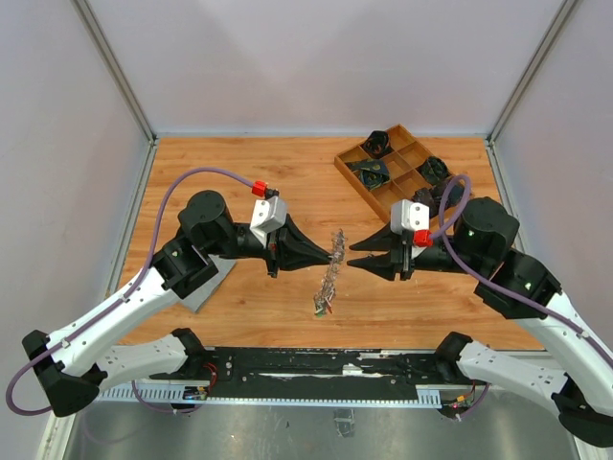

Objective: Put the keys on the keyring

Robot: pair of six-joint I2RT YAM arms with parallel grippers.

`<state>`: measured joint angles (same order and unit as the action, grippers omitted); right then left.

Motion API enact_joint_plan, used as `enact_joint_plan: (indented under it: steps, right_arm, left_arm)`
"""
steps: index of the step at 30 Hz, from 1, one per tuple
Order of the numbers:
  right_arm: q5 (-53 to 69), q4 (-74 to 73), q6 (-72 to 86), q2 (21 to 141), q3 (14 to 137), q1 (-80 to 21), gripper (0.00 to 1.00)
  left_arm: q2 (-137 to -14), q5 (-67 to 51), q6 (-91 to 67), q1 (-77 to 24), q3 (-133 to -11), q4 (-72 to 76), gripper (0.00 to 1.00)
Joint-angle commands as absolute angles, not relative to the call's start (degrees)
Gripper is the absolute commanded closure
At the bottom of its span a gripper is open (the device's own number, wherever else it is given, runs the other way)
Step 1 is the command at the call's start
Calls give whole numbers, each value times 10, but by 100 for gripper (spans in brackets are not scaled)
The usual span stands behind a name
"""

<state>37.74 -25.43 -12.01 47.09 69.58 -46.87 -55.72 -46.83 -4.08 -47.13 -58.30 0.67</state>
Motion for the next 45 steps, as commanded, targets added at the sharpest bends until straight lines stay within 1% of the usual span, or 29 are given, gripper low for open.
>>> enact_joint_plan:
  steps: [1, 10, 13, 19, 22, 26, 27, 30, 32, 34, 38, 41, 45]
  right_arm:
    - [356, -206, -101, 471, 685, -474, 69]
    - [351, -178, -87, 490, 676, -474, 69]
    - [322, -185, -89, 494, 676, -474, 69]
    - [212, -213, -103, 491, 679, -474, 69]
    - [193, -216, -109, 482, 681, -475, 67]
    - [221, -197, -120, 457, 673, -474, 64]
    - [234, -185, -123, 446, 668, -474, 65]
    - [291, -153, -128, 417, 652, -474, 76]
    - [332, -165, -132, 419, 661, -474, 77]
    - [367, -202, -142, 435, 683, -474, 77]
    - [407, -291, -160, 487, 747, -474, 71]
    - [423, -332, -164, 517, 774, -474, 70]
    - [429, -337, -159, 531, 778, -474, 71]
  left_arm:
    - [-552, -485, -48, -475, -610, 49, 99]
    - [-552, -488, -45, -474, -610, 46, 99]
    - [-549, -488, -45, -475, -611, 46, 100]
    - [-548, -490, -44, -474, -610, 44, 99]
    - [-547, -488, -44, -475, -610, 42, 99]
    - [-547, -475, -46, -475, -610, 39, 99]
    - [-547, -470, -46, -475, -609, 37, 99]
    - [-549, -460, -50, -475, -608, 37, 100]
    - [-550, -457, -51, -475, -609, 35, 99]
    - [-552, -455, -52, -475, -610, 33, 99]
    - [-557, -446, -49, -475, -618, 17, 100]
    - [-565, -443, -36, -475, -630, -5, 100]
    - [-568, -440, -28, -475, -634, -14, 99]
